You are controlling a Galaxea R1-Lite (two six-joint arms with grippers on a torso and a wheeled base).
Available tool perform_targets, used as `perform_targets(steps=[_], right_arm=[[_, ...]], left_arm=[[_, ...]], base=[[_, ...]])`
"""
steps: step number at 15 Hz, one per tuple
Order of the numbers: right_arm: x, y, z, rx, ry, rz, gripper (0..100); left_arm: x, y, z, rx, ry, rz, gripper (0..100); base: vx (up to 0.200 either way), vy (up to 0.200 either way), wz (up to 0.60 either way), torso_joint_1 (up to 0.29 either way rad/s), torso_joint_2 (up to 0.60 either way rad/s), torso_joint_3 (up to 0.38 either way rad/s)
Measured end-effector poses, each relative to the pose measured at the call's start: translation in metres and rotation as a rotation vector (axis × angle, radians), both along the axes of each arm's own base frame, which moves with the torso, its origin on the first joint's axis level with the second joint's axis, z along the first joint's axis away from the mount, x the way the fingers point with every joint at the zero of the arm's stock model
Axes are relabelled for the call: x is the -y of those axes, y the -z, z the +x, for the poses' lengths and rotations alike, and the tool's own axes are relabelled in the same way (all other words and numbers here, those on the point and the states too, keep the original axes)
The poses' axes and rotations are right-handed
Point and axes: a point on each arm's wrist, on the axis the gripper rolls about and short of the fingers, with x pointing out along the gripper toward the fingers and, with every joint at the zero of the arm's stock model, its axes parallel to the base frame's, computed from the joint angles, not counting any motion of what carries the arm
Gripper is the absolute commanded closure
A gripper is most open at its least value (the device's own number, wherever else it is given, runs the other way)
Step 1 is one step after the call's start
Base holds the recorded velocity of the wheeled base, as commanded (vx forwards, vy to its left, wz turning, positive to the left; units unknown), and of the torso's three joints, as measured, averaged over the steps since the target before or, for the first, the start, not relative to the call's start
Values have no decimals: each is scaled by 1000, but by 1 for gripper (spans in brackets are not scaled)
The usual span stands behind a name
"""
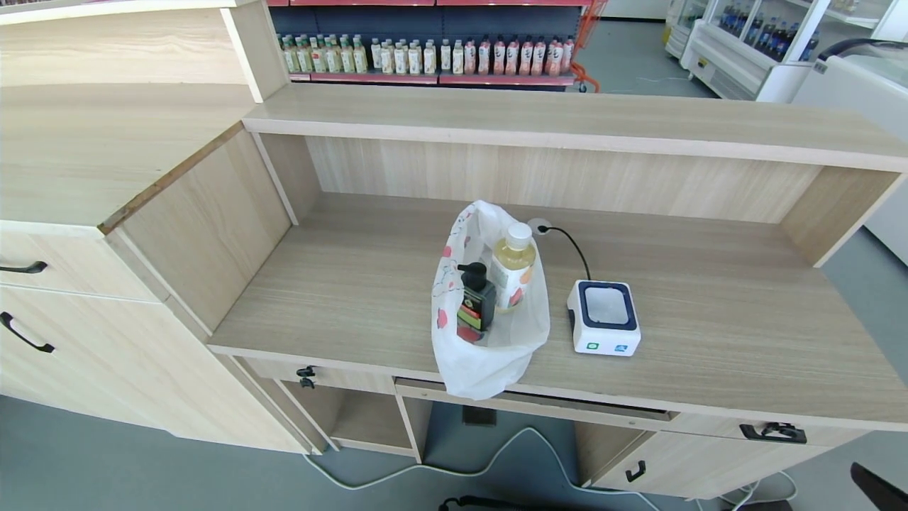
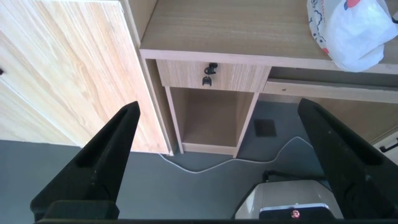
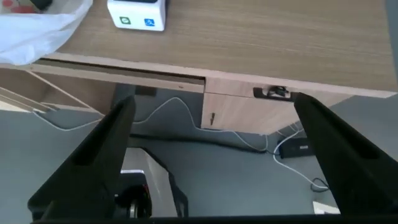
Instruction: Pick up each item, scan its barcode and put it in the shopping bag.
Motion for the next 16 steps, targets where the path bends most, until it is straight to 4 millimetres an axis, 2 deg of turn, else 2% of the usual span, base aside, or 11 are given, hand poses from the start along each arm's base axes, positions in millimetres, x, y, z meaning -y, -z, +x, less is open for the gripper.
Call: perform_targets(steps=[2,5,12,16], right_arm=[[4,3,-14,55,54,4,0],[4,7,-23,176,46,34,0],[2,57,-53,264,-5,11,0],[2,63,-58,294,-9,37,0]], left_arm=[[0,0,0,0,0,0,0],[0,0,0,0,-1,0,0],[0,0,0,0,0,0,0],[0,0,0,0,0,0,0]], base=[[0,0,0,0,0,0],[0,0,0,0,0,0],[0,0,0,0,0,0],[0,0,0,0,0,0]])
